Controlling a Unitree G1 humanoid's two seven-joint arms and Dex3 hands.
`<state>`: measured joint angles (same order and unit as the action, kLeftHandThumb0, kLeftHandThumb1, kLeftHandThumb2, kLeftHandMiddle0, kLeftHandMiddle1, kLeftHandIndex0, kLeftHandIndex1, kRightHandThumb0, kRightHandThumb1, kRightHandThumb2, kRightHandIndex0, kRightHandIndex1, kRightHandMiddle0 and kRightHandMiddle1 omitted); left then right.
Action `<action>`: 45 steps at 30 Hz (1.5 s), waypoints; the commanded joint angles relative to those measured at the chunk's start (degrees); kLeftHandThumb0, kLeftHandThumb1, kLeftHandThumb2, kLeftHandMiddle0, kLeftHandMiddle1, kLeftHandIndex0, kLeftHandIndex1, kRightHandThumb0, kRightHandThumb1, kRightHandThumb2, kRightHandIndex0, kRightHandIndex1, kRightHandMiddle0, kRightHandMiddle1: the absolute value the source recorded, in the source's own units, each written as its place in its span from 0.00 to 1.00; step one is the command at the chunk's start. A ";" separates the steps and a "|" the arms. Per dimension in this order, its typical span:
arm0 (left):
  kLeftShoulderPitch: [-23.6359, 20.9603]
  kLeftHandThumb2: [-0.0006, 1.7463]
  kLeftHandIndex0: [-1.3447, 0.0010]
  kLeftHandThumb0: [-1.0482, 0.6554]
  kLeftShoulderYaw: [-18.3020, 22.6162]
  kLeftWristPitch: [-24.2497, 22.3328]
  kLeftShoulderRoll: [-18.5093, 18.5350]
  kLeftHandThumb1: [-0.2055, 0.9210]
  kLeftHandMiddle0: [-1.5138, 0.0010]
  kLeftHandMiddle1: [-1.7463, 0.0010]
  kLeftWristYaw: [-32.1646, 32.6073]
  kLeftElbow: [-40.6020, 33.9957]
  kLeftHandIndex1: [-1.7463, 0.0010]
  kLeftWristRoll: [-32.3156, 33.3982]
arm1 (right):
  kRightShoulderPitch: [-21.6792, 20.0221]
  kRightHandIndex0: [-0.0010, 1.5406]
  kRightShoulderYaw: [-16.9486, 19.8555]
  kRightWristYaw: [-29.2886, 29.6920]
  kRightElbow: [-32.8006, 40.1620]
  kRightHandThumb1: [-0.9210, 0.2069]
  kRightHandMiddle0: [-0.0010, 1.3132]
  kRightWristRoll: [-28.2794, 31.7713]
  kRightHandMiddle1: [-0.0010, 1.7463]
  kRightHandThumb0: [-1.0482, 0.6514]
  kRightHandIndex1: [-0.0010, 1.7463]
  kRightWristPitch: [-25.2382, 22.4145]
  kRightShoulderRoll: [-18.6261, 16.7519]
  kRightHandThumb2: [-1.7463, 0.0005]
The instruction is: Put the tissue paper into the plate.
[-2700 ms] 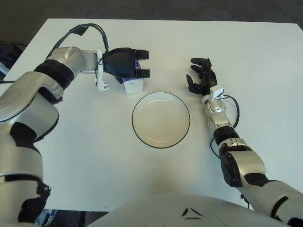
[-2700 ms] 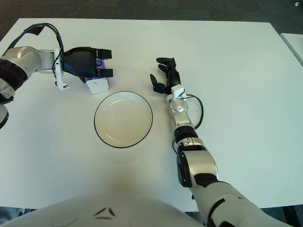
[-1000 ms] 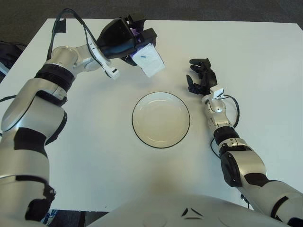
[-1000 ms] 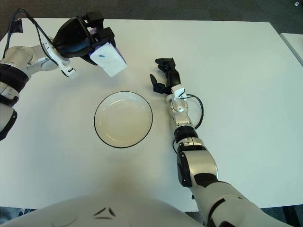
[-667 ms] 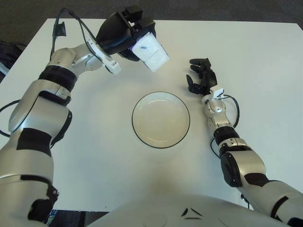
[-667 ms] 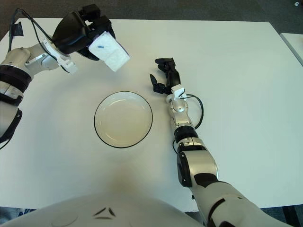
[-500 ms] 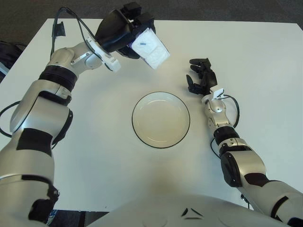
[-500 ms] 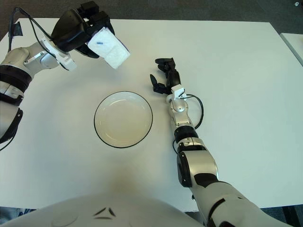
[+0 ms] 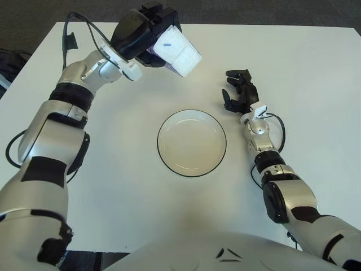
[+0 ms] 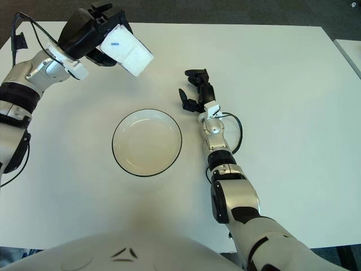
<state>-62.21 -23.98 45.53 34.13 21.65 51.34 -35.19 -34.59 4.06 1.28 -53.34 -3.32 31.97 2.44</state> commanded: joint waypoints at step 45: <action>19.28 0.91 0.58 0.61 6.81 -1.06 1.32 0.25 0.47 0.02 -43.18 -38.51 0.00 21.03 | 12.91 0.19 -0.43 -0.44 -10.88 0.33 0.05 0.09 0.68 0.38 0.49 -10.10 -1.87 0.49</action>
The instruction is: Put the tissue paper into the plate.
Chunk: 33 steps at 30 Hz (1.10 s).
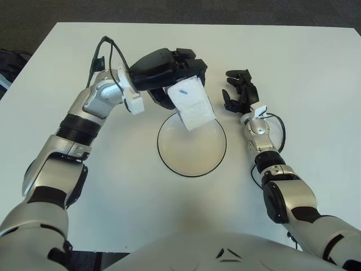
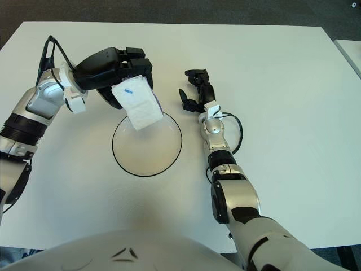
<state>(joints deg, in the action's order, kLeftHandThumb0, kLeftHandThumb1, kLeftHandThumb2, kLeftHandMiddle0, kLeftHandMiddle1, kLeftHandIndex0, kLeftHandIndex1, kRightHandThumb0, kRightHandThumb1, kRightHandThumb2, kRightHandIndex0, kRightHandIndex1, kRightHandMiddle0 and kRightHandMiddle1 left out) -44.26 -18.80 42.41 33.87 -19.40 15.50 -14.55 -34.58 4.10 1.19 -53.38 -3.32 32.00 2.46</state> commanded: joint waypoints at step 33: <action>3.45 0.83 0.60 0.61 2.99 7.25 2.96 0.34 0.52 0.01 -2.42 -6.26 0.07 -9.11 | 12.40 0.21 -0.62 0.37 -10.16 0.31 0.08 -0.08 0.80 0.38 0.50 -9.71 -2.45 0.49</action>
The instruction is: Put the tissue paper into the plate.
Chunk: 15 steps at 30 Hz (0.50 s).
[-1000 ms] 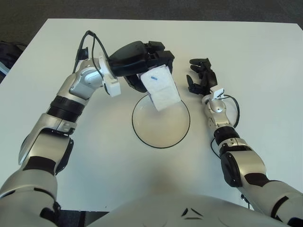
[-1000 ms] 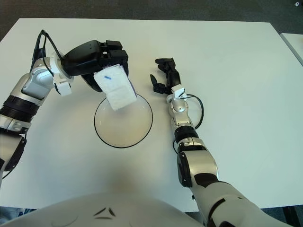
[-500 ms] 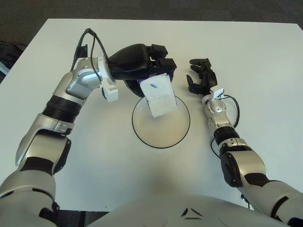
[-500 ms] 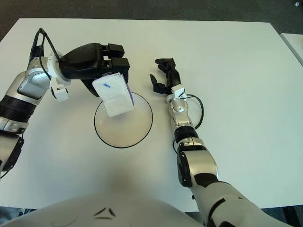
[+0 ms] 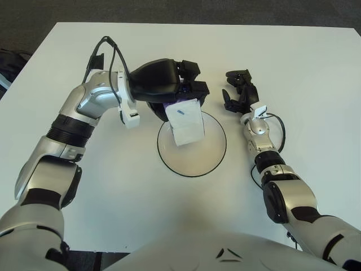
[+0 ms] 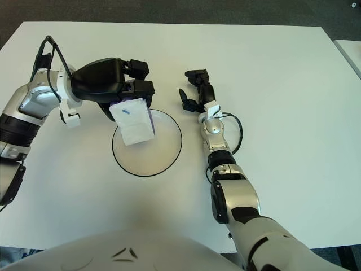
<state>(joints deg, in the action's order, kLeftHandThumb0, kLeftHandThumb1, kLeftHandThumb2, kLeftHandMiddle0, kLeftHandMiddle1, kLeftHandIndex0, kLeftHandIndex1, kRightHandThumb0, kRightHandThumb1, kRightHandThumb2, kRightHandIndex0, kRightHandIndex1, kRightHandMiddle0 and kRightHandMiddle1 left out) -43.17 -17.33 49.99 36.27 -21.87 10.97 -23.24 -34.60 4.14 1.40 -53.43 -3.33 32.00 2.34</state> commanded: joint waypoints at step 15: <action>1.07 0.23 1.00 0.05 -0.63 1.45 3.93 0.99 0.96 0.82 -5.88 -2.68 0.67 -3.08 | 11.95 0.21 -0.83 0.73 -11.89 0.34 0.02 -0.62 0.76 0.41 0.51 -9.41 -2.07 0.46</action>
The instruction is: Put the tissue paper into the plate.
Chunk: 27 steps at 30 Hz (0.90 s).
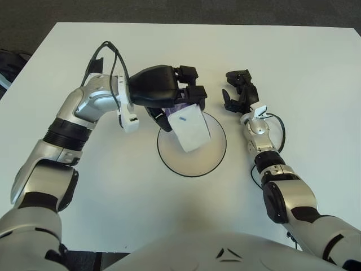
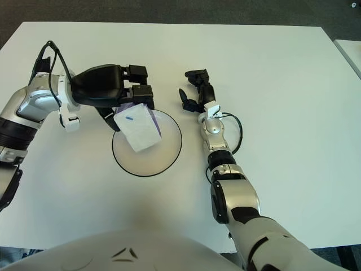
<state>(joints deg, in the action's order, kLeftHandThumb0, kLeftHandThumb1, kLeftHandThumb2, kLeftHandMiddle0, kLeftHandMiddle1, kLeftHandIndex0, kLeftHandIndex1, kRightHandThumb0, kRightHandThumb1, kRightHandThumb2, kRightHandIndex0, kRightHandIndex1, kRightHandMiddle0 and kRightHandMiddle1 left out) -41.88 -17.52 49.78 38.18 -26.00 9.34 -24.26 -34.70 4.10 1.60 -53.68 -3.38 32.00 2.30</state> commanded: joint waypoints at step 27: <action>-0.79 0.05 1.00 0.09 -0.52 7.37 0.50 0.88 1.00 1.00 2.32 3.07 1.00 -8.09 | 11.82 0.21 -0.89 1.34 -12.63 0.15 0.22 -0.57 1.00 0.40 0.49 -8.87 -1.45 0.57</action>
<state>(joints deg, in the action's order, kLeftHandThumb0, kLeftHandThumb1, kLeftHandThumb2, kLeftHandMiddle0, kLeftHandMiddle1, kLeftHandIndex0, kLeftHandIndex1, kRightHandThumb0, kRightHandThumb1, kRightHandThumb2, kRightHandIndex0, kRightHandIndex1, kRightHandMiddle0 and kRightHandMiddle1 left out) -42.31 -17.58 56.41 38.53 -23.79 11.79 -32.14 -34.98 3.56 2.80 -54.34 -3.65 32.31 2.31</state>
